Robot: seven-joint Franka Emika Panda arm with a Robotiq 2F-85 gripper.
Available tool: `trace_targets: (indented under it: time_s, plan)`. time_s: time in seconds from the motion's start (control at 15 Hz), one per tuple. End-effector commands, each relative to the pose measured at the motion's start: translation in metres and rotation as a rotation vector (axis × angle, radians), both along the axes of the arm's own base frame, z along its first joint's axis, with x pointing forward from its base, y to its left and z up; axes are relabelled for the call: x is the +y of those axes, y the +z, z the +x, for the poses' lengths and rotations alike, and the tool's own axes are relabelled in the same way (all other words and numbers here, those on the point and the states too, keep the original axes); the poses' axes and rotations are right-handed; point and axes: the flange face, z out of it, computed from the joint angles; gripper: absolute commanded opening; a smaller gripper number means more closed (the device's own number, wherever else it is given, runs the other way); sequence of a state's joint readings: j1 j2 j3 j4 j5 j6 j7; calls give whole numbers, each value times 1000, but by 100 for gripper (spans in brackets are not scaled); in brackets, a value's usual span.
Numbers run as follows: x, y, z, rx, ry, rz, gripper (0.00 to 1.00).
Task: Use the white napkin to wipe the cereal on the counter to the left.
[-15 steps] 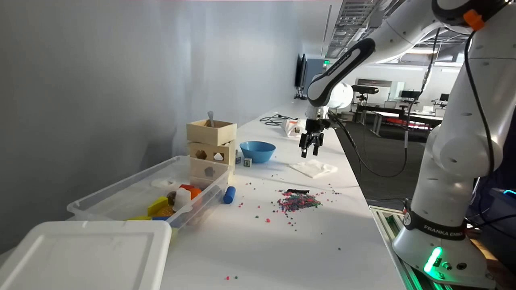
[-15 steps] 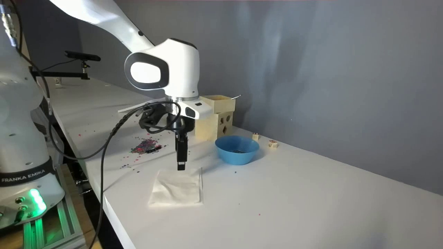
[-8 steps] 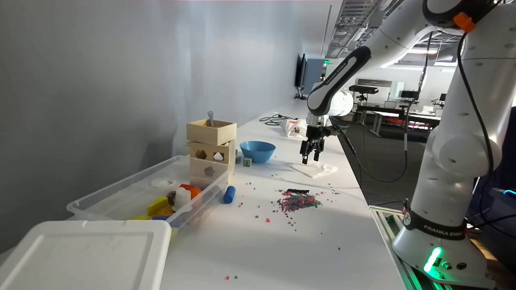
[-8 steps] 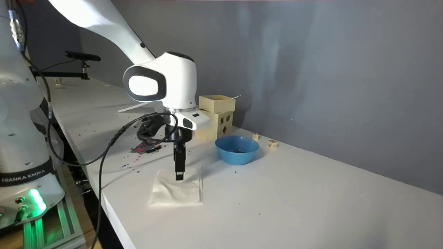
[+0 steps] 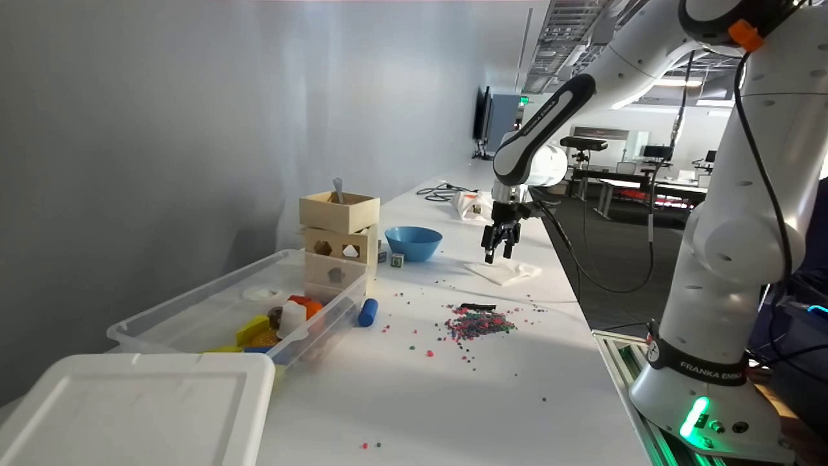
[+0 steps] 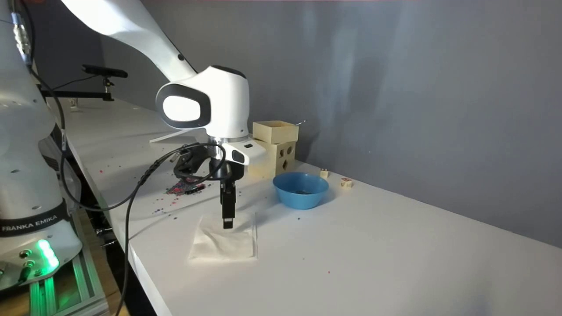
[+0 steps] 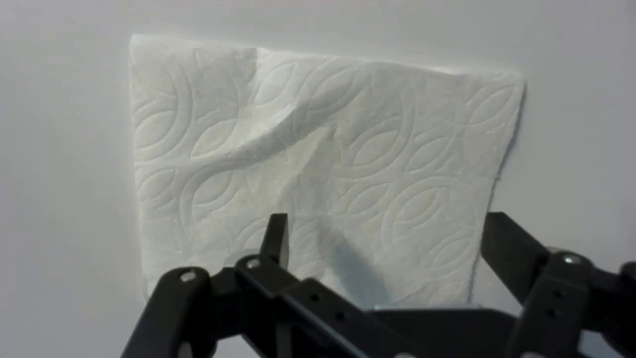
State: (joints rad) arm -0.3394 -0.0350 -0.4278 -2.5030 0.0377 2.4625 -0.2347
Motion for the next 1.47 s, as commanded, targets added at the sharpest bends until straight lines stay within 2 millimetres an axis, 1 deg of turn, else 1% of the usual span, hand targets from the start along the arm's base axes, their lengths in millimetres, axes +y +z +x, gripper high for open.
trace_targets:
  time_s: [0.0, 0.27, 0.4, 0.6, 0.73, 1.13, 1.2, 1.27, 1.33, 1.4]
  plan:
    - [0, 0, 0, 1, 0, 0, 100]
    - [0, 0, 0, 1, 0, 0, 100]
    - [5, -7, 7, 35, -20, -21, 100]
    - [8, -17, 5, 77, -47, -49, 100]
    - [7, -24, 5, 95, -81, -69, 100]
    - [8, -35, 7, 42, -71, -99, 99]
    - [8, -36, 8, 31, -72, -95, 74]
    - [10, -38, 8, 24, -76, -95, 74]
    - [12, -37, 10, 17, -75, -97, 72]
    - [13, -36, 11, 9, -70, -97, 65]
